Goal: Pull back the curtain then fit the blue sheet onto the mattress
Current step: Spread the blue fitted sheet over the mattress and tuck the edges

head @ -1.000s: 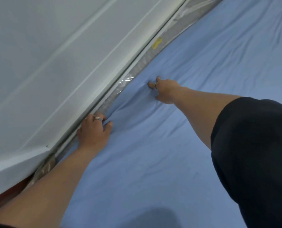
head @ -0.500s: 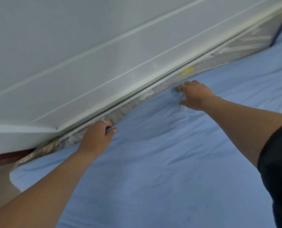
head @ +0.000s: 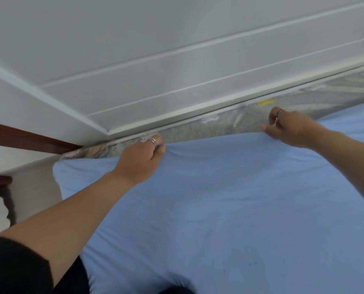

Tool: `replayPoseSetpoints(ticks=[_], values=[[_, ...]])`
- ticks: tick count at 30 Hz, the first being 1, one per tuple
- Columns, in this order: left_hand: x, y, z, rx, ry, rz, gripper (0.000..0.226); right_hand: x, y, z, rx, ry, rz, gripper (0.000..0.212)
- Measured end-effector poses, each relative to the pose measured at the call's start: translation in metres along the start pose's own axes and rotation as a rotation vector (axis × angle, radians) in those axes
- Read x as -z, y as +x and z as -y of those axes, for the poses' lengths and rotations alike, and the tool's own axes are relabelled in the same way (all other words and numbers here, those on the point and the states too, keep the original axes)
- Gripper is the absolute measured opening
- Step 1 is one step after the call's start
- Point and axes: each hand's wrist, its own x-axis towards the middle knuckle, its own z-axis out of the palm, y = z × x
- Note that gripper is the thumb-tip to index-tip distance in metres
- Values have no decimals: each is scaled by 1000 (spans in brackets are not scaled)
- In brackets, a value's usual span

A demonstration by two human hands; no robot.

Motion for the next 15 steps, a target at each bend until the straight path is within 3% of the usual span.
replayPoseSetpoints(ticks=[3, 5, 7, 9, 11, 12, 13, 15], values=[[3, -7, -3, 0, 42, 157, 38, 26, -14, -1, 72, -234, 376, 65], [0, -13, -11, -11, 133, 290, 40, 22, -25, -1, 73, -587, 539, 60], [-2, -15, -19, -17, 149, 416, 32, 15, -31, 1, 45, -723, 603, 42], [3, -11, -17, 81, -140, 657, 23, 17, -26, 6, -141, -679, 788, 34], [17, -4, -10, 288, -598, 977, 28, 35, -2, 11, -284, -611, 1029, 45], [22, 3, -3, 371, -741, 1054, 34, 44, 16, 13, -330, -530, 1098, 55], [25, 12, 6, 399, -781, 1029, 38, 52, 35, 14, -382, -449, 1141, 62], [21, 39, 23, 330, -605, 769, 34, 58, 70, 26, -382, -448, 1040, 63]])
